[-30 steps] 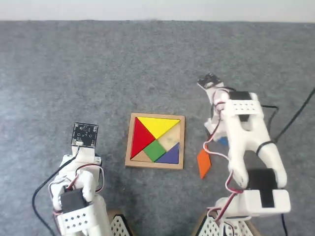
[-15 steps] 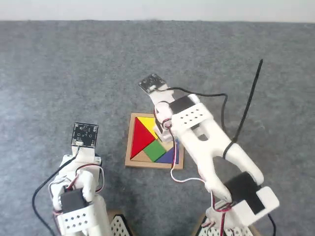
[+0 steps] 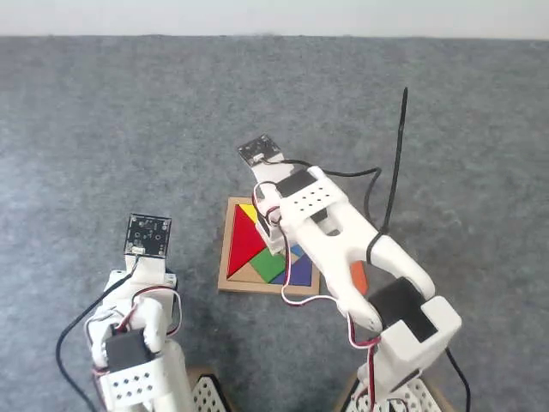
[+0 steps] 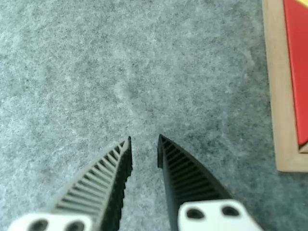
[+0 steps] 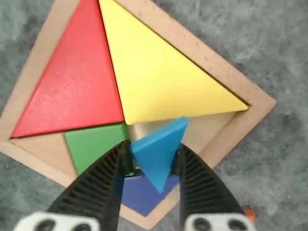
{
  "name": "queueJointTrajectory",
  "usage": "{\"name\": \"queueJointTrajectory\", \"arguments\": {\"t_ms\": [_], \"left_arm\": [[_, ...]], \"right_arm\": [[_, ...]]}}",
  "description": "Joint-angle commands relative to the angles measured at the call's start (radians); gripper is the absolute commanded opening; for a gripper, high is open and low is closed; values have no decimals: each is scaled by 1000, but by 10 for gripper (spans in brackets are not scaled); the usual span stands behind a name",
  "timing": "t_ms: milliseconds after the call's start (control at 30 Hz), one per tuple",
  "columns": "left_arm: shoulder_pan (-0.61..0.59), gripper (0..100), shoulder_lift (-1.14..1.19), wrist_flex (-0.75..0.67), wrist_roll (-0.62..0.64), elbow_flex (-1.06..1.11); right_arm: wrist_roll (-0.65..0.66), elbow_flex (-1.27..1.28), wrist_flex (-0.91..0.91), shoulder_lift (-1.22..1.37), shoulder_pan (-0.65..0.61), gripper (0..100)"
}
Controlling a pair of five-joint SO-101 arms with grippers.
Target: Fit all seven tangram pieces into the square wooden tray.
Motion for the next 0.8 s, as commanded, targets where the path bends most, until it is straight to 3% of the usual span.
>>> {"name": "queueJointTrajectory", "arguments": {"t_ms": [0,200,400,600,767], "left_arm": [[3,87,-11,6,8,-8],[3,87,-11,6,8,-8],[3,87,-11,6,8,-8],[3,87,-11,6,8,-8],[3,87,-11,6,8,-8]], "right_arm": [[31,-54,18,-12,-8,195],[34,-68,54,-21,-31,216],[124,-129,136,-21,7,208],[129,-163,122,-13,119,1],[132,-86,64,-10,107,13]]}}
